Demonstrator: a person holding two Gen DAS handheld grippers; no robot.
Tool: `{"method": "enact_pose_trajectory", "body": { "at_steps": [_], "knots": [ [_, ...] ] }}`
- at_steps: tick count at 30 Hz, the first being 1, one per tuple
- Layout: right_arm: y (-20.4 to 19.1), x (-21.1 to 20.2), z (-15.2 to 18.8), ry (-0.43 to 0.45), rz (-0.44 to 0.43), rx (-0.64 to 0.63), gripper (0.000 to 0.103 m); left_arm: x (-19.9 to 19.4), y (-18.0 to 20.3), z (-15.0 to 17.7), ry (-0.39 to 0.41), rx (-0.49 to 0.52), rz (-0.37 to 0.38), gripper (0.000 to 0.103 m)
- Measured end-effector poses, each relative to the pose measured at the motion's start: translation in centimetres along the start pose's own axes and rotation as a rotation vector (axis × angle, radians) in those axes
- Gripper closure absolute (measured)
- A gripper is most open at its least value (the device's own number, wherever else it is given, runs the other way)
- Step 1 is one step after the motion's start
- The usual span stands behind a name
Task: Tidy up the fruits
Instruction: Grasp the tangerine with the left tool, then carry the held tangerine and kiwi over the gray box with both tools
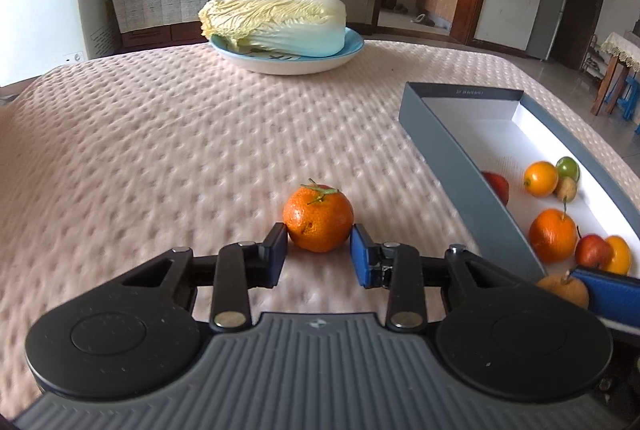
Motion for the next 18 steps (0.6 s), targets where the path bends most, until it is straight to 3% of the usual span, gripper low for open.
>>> {"method": "enact_pose_trajectory", "body": {
  "at_steps": [10,18],
  "knots": [
    [-1.6,-1.5,0.8,0.020,-0.059,-0.005,0.077,-3.9,-2.1,1.5,0.019,-0.051,-0.075,0.063],
    [-2.9,-3.2,1.9,0.034,-0.112,-0.017,0.077,-6.6,-1.6,2.5,0.033,-0.055,-0.087,0.063]
  ]
}}
Point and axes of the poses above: each gripper's, at about its wrist camera, not at the fingertips, and x roughly the way its jaws point, y to its right, z to its underside, the point moved 6 cm from there along x, roughly the way its jaws point, and after that the axes turned 9 degrees about -y, right-handed, at the moved point
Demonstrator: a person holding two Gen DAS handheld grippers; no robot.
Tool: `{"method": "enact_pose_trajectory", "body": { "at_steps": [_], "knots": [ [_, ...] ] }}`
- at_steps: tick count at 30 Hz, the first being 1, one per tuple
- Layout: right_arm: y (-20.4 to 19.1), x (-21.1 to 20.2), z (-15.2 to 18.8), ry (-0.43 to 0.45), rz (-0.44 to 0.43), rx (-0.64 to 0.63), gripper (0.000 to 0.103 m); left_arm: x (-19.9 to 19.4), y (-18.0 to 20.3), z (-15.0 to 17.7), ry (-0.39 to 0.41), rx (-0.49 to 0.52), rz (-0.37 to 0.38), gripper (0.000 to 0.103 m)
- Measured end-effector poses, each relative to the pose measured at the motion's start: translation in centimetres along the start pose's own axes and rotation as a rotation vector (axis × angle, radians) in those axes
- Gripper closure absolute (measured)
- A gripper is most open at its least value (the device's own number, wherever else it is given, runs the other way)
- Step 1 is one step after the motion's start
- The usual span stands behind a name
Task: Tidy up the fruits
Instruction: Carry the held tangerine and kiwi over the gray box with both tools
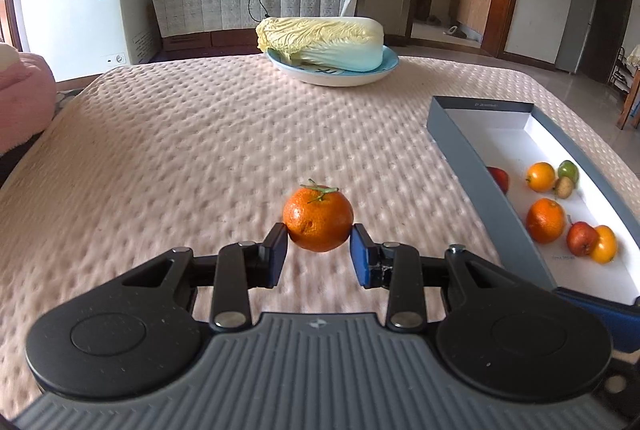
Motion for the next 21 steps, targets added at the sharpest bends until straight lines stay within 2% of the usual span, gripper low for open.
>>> {"method": "enact_pose_trajectory", "body": {
  "at_steps": [10,21],
  "knots": [
    [0.8,-1.2,0.6,0.012,-0.003,0.029,0.077,-2.8,1.3,1.6,0.010,-0.005,-0.014,0.063],
    [1.8,-2.2,1.0,0.021,-0.008,0.038,0.077,-3.4,2.6,1.7,0.015,0.020,-0.019,0.063]
  ]
}}
Point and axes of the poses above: each gripper's, at about its wrist camera, not at the fingertips, and x roughly the way its jaws point, y to its right, z to its underside, the point moved 6 cm from there along x, roughly the way its jaws point, and after that the axes turned 9 degrees about -y, right-handed, at the moved point
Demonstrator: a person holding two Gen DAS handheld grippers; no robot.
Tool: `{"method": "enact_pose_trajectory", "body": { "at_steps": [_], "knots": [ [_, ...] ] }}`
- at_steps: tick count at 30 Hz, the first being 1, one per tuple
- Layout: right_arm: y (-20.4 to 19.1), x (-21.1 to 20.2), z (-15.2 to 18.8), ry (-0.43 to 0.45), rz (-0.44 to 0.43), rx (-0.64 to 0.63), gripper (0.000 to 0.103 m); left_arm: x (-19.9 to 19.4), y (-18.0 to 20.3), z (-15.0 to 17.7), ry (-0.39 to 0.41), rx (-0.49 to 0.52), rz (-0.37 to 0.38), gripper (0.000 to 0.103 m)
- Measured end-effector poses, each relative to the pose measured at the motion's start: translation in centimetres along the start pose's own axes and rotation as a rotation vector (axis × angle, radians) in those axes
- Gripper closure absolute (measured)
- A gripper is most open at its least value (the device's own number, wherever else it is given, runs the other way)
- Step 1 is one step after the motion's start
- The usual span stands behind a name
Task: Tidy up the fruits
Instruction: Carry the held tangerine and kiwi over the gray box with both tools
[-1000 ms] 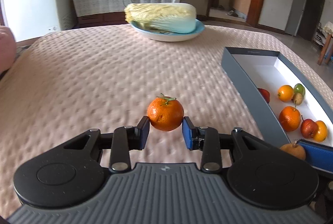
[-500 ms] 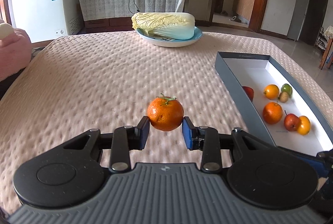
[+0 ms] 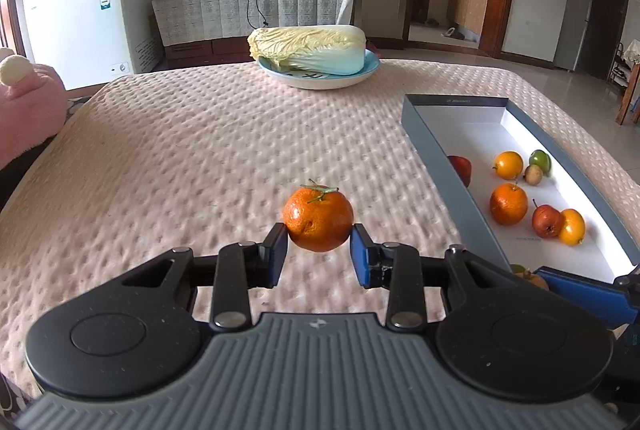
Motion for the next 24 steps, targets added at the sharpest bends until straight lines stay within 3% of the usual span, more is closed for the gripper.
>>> {"method": "enact_pose_trajectory", "body": {
  "at_steps": [24],
  "knots": [
    [2.1,-0.8,-0.1,0.024,0.028,0.029,0.077,1.4,3.5,-1.7,0.021,0.032,0.082,0.063]
  ]
}}
Point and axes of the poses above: each gripper's, at about its wrist camera, not at the fingertips, and x roughly the way its jaws point, y to its right, z to its underside, the point moved 6 cm from there along x, roughly the way its jaws point, and after that the axes turned 9 degrees about -y, right-handed, at the moved point
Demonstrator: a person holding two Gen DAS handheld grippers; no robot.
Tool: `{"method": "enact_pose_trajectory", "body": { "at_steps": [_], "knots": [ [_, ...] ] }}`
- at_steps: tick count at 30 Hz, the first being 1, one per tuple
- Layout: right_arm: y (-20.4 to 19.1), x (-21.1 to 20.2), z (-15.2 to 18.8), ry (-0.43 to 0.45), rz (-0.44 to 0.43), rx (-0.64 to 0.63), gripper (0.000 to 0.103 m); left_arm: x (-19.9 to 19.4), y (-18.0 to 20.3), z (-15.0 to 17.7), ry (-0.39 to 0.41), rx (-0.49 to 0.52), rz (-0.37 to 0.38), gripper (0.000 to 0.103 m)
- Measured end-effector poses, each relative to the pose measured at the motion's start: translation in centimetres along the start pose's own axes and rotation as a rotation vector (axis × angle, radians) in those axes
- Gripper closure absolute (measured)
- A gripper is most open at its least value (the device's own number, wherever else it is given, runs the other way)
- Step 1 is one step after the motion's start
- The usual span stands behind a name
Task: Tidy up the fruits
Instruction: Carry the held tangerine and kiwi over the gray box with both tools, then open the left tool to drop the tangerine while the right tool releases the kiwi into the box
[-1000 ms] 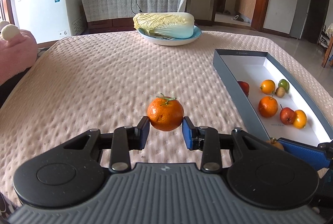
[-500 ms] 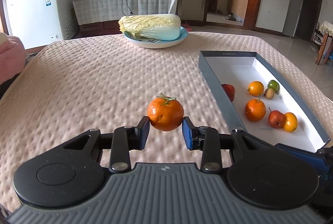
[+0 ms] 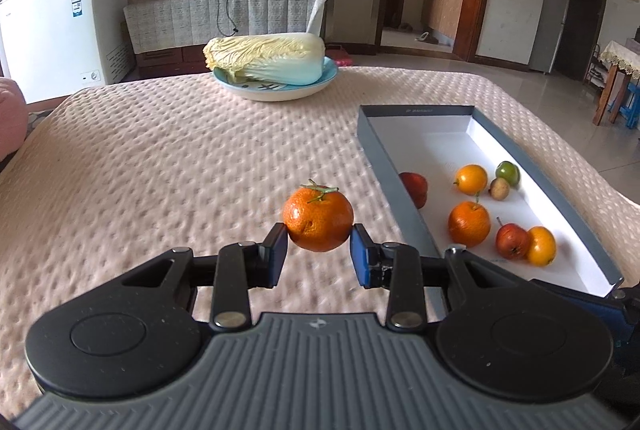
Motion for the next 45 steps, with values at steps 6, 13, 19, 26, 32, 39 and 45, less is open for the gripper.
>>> {"method": "enact_pose_trajectory", "body": {
  "at_steps": [6,13,19,26,32,39,45],
  "knots": [
    [1.6,-0.6,-0.2,0.018,0.027,0.026,0.077,0.0,1.2,-0.7,0.026,0.020,0.024,0.063],
    [5.3,-0.8,-0.4,0.017,0.093,0.101,0.077,0.2,2.7,-1.7,0.058,0.019,0.069,0.063],
    [7.1,-0.3,-0.1,-0.007,0.138,0.113,0.077,0.8,5.3,-2.4,0.067,0.036,0.129,0.063],
    [8.7,1.7,0.1,-0.069,0.186,0.087,0.077,2.7,9.2,-2.1,0.030,0.084,0.187,0.063],
    [9.8,3.4,0.2,-0.105,0.227,0.070,0.075,3.5,11.1,-1.7,0.014,0.108,0.206,0.062],
    [10.5,3.6,-0.1,-0.067,0.275,0.063,0.019,2.8,11.3,-1.8,0.050,0.144,0.206,0.048],
    [9.7,1.4,0.3,-0.040,0.301,0.048,0.020,2.1,10.4,-1.9,0.062,0.132,0.200,0.042]
  ]
}}
Point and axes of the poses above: each gripper's, at about its wrist camera, not at the fingertips, and x roughly the way its jaws point, y to its right, z to its underside, the point moved 6 cm from there along x, roughly the way its jaws point, and after that the axes turned 9 degrees about -y, right-handed, at the moved point
